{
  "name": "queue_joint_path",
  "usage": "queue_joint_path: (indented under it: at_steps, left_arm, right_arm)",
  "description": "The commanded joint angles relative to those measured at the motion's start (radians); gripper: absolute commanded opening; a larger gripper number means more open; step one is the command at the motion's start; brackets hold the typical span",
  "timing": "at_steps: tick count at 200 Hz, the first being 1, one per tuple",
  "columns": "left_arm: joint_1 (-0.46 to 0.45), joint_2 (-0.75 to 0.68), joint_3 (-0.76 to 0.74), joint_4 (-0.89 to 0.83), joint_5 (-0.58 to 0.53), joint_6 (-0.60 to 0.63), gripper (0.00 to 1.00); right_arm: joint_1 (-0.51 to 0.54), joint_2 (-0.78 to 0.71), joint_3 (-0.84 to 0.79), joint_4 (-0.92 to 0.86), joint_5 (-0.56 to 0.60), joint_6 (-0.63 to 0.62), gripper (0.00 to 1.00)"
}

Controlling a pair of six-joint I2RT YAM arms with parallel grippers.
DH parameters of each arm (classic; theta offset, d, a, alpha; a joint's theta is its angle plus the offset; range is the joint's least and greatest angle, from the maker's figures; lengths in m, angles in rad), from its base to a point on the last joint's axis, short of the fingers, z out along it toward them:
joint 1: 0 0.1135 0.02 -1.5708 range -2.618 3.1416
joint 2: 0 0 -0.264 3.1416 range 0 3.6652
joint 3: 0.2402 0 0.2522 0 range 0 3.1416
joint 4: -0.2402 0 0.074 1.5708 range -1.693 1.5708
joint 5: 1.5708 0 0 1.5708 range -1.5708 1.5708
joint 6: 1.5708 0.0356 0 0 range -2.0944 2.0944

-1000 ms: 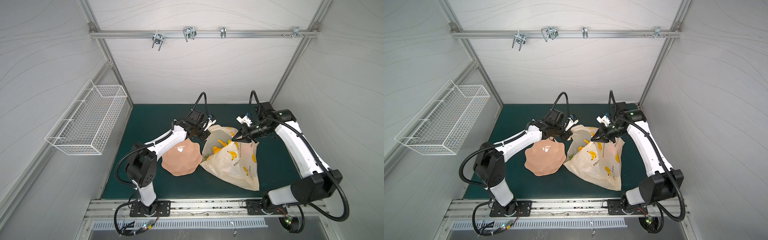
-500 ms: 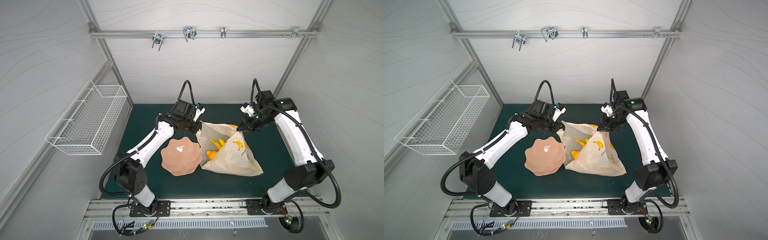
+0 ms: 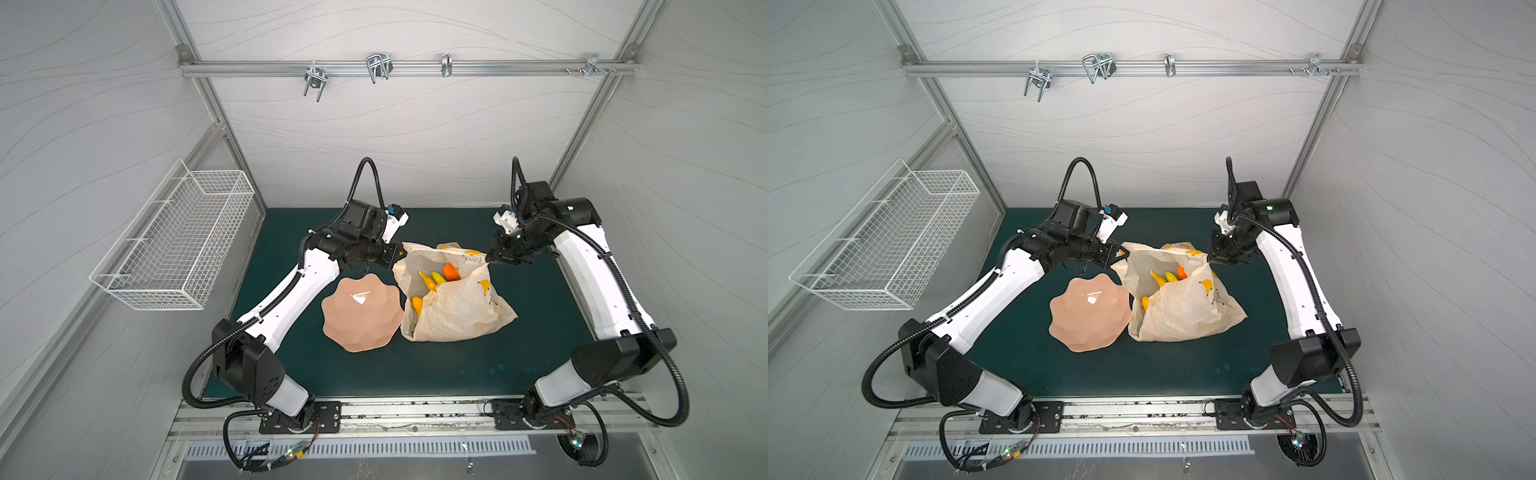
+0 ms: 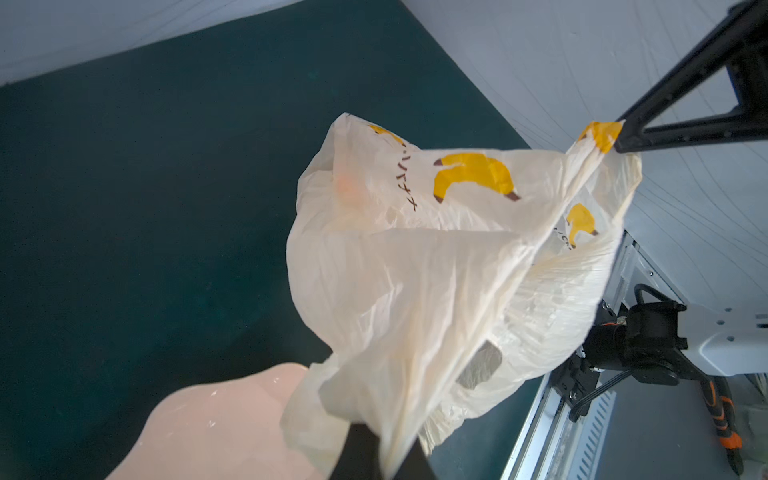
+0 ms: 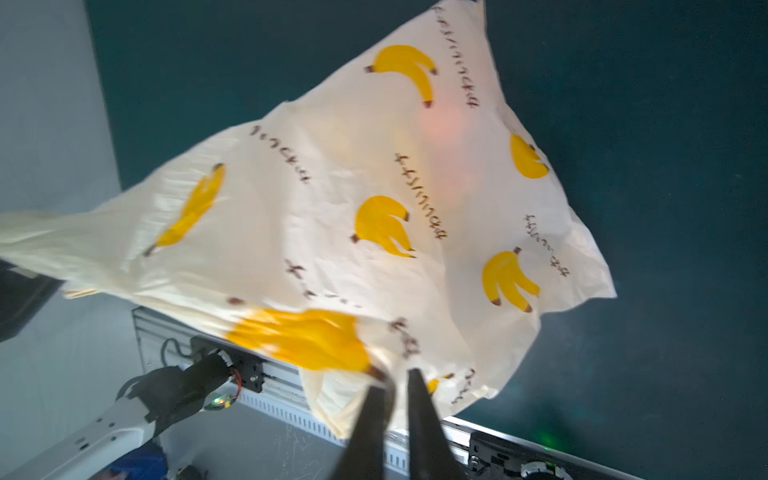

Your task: Place the fruits into the plastic bag

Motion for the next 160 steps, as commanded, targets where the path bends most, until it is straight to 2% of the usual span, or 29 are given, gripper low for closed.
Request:
queue_joint_path:
  at_steps: [1, 24, 28, 34, 49, 72, 91, 114, 127, 140, 160]
  left_arm:
    - [0.016, -0.029, -0.019, -0.012, 0.023, -0.042, 0.0]
    - [0.017, -0.044, -0.042, -0.009, 0.034, -0.05, 0.0]
    - [0.016, -0.046, -0.045, -0.009, 0.037, -0.052, 0.0]
    - [0.016, -0.049, -0.049, -0.009, 0.044, -0.055, 0.0]
    - [0.017, -0.06, -0.06, -0.005, 0.061, -0.064, 0.0]
    - [0.016, -0.076, -0.075, 0.004, 0.069, -0.074, 0.0]
    - [0.017, -0.083, -0.085, 0.004, 0.08, -0.077, 0.0]
    - [0.016, -0.089, -0.095, 0.002, 0.087, -0.077, 0.0]
    - [0.016, -0.093, -0.102, -0.002, 0.08, -0.077, 0.0]
    - [0.017, -0.096, -0.111, -0.003, 0.072, -0.083, 0.0]
    - [0.018, -0.094, -0.115, -0.019, 0.053, -0.102, 0.0]
  right_arm:
    - [-0.018, -0.092, -0.041, 0.022, 0.038, 0.059, 0.4]
    - [-0.018, -0.158, -0.026, 0.065, -0.007, 0.085, 0.63]
    - [-0.017, -0.171, -0.022, 0.072, -0.016, 0.088, 0.7]
    - [-0.017, -0.188, -0.015, 0.082, -0.035, 0.094, 0.73]
    - [-0.017, -0.229, 0.007, 0.107, -0.087, 0.117, 0.77]
    - [0.009, -0.274, 0.029, 0.145, -0.246, 0.188, 0.78]
    - [0.145, -0.286, 0.05, 0.156, -0.282, 0.259, 0.79]
    - [0.382, -0.265, 0.022, 0.128, -0.21, 0.405, 0.78]
    - [0.504, -0.264, -0.041, 0.121, -0.135, 0.51, 0.78]
    - [0.607, -0.277, -0.138, 0.202, -0.109, 0.611, 0.78]
    - [0.708, -0.252, -0.225, 0.286, -0.074, 0.703, 0.78]
